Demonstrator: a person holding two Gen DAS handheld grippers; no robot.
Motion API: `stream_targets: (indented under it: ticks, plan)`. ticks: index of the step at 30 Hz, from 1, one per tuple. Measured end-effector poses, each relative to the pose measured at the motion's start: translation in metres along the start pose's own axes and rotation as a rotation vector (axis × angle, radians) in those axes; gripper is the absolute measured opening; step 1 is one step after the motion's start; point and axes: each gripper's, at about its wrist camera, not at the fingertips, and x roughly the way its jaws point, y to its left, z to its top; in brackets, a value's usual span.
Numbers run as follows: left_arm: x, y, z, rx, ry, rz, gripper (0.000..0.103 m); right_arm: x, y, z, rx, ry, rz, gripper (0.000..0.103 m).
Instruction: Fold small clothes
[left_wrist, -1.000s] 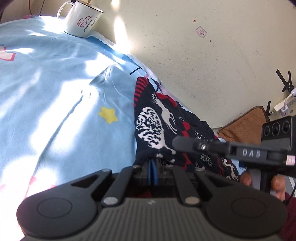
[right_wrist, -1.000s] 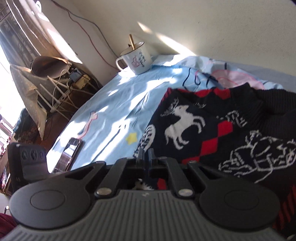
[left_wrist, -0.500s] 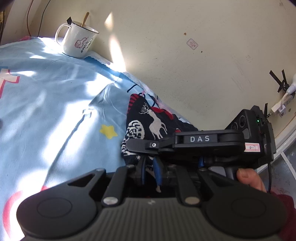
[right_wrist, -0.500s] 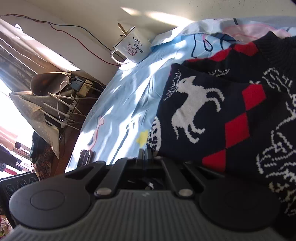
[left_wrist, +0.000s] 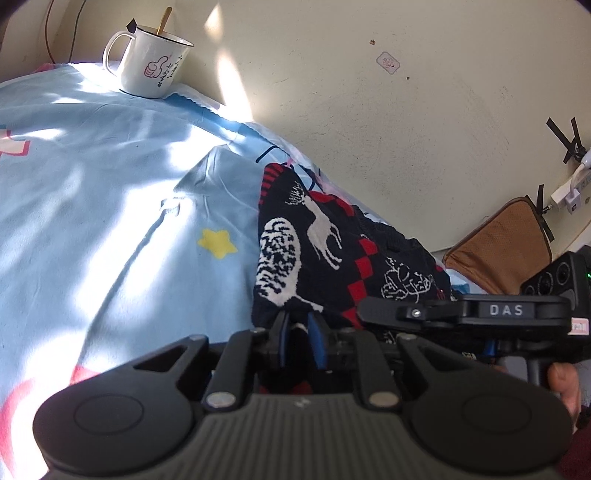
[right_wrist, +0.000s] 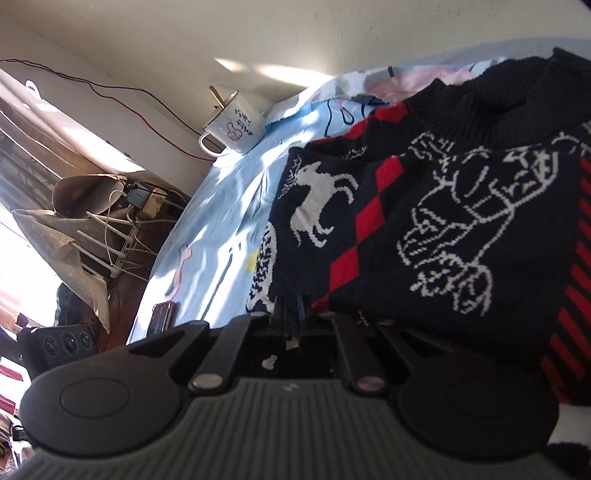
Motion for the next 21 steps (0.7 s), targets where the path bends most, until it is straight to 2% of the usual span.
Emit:
stream_targets:
  ticks: [4, 8, 13, 14, 15, 21]
  plan:
    - [0.001, -0.001, 0.000, 0.006, -0.001, 0.001, 0.014, -0.039, -0.010, -0.017, 0.030, -0.079, -0.005, 0.017]
    - [0.001, -0.005, -0.001, 0.030, -0.004, 0.003, 0.019, -0.070, -0.028, -0.044, 0.083, -0.138, -0.005, 0.025]
    - [0.000, -0.013, -0.004, 0.088, -0.014, 0.024, 0.023, -0.085, -0.051, -0.074, 0.162, -0.176, -0.015, 0.036]
    - [0.000, -0.015, -0.005, 0.100, -0.016, 0.027, 0.025, -0.086, -0.058, -0.080, 0.190, -0.185, -0.013, 0.036]
    - [0.000, -0.017, -0.005, 0.108, -0.017, 0.028, 0.027, -0.088, -0.062, -0.084, 0.197, -0.210, 0.006, 0.031]
    - [-0.005, -0.015, -0.005, 0.098, -0.037, -0.026, 0.036, -0.088, -0.054, -0.088, 0.141, -0.215, -0.016, 0.032]
